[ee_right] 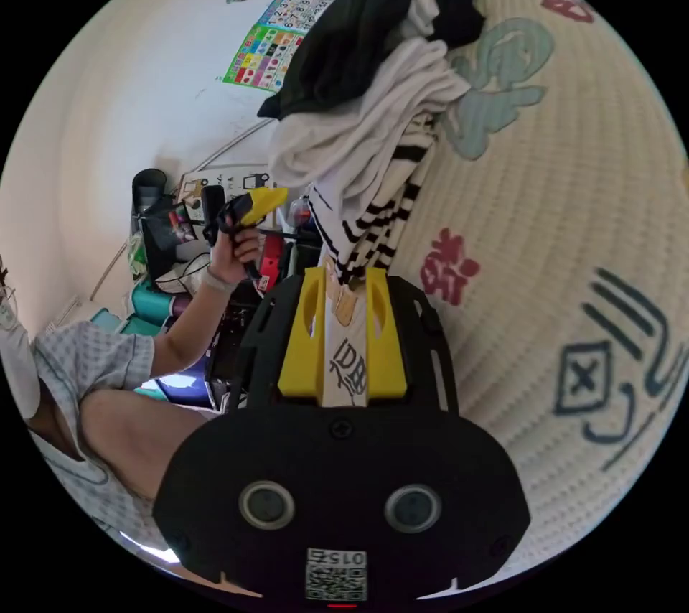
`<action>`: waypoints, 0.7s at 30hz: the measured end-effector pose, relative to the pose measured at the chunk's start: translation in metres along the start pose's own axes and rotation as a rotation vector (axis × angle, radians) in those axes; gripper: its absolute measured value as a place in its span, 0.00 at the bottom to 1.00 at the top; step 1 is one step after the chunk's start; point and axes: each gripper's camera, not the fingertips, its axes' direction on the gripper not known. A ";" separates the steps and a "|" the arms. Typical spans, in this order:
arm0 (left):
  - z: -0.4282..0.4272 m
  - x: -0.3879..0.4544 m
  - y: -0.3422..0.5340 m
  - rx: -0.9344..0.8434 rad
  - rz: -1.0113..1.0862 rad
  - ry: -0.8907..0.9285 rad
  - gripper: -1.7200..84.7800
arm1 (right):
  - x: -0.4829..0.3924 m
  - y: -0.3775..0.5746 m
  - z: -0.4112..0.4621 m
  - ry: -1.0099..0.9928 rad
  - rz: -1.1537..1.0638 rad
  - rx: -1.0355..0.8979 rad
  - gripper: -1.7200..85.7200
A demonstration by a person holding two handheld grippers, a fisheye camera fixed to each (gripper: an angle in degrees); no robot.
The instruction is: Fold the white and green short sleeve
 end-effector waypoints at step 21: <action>0.092 0.168 -0.168 0.016 0.375 -0.466 0.18 | -0.036 0.038 0.005 -0.055 0.026 0.083 0.11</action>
